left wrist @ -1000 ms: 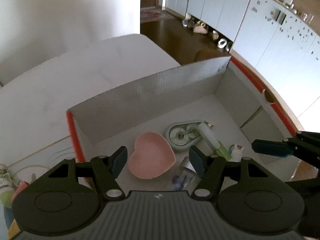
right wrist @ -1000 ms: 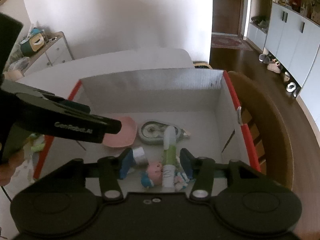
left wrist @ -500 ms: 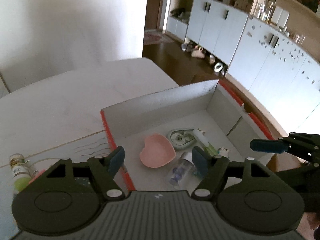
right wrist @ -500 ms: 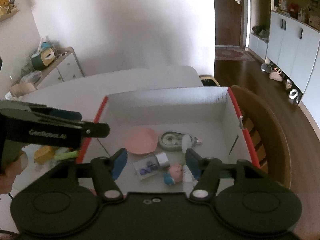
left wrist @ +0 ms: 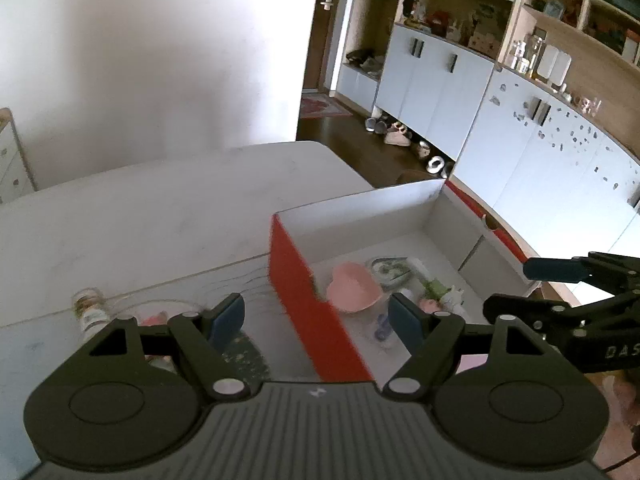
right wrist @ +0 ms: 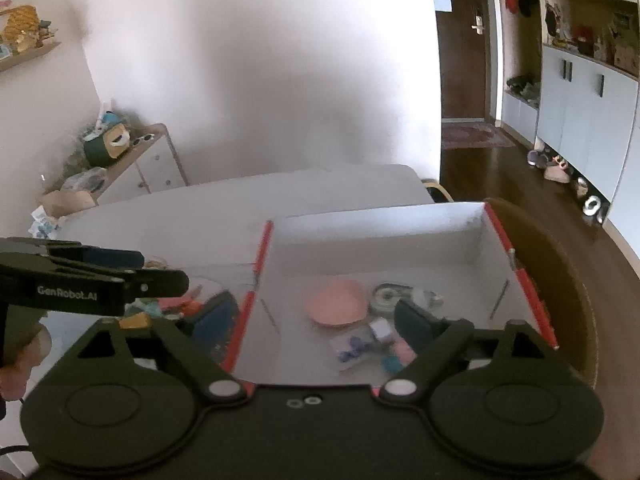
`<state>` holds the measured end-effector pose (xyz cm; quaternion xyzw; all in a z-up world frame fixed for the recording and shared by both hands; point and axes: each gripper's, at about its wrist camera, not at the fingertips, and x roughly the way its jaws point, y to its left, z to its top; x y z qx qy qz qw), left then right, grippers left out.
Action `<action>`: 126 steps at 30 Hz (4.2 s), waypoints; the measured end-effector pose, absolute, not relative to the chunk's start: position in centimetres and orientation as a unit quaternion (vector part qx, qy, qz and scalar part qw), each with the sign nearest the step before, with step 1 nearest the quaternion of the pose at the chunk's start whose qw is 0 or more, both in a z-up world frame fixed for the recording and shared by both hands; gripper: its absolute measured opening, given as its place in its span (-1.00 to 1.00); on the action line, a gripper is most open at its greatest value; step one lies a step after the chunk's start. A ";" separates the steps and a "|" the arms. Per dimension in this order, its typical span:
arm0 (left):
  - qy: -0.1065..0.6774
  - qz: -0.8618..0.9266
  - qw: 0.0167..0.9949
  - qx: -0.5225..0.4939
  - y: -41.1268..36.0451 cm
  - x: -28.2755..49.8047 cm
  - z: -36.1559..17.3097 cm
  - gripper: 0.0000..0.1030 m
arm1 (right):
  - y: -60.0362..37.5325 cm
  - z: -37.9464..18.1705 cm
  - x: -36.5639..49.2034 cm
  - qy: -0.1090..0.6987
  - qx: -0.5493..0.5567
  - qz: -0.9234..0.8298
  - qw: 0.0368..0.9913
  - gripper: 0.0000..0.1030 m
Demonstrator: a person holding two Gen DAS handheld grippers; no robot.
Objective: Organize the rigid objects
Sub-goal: 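Withdraw both tools from the box back over the table, then grasp the yellow box with left tool while right tool grasps green highlighter, then carry the yellow box and highlighter over the red box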
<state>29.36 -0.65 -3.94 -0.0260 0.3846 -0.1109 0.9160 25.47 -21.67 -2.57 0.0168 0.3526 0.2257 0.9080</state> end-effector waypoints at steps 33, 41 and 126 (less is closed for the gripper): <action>0.368 -0.137 0.919 -0.042 16.4 25.3 -8.7 0.98 | -5.7 -6.0 22.4 0.369 0.036 0.201 0.907 0.98; 0.368 -0.129 0.920 -0.028 18.7 25.3 -12.2 0.98 | -1.5 -8.1 23.6 0.397 0.018 0.197 0.896 0.98; 0.423 -0.070 0.903 -0.021 14.9 26.3 -15.8 -0.42 | -7.3 -6.7 24.3 0.404 0.045 0.205 0.891 -0.70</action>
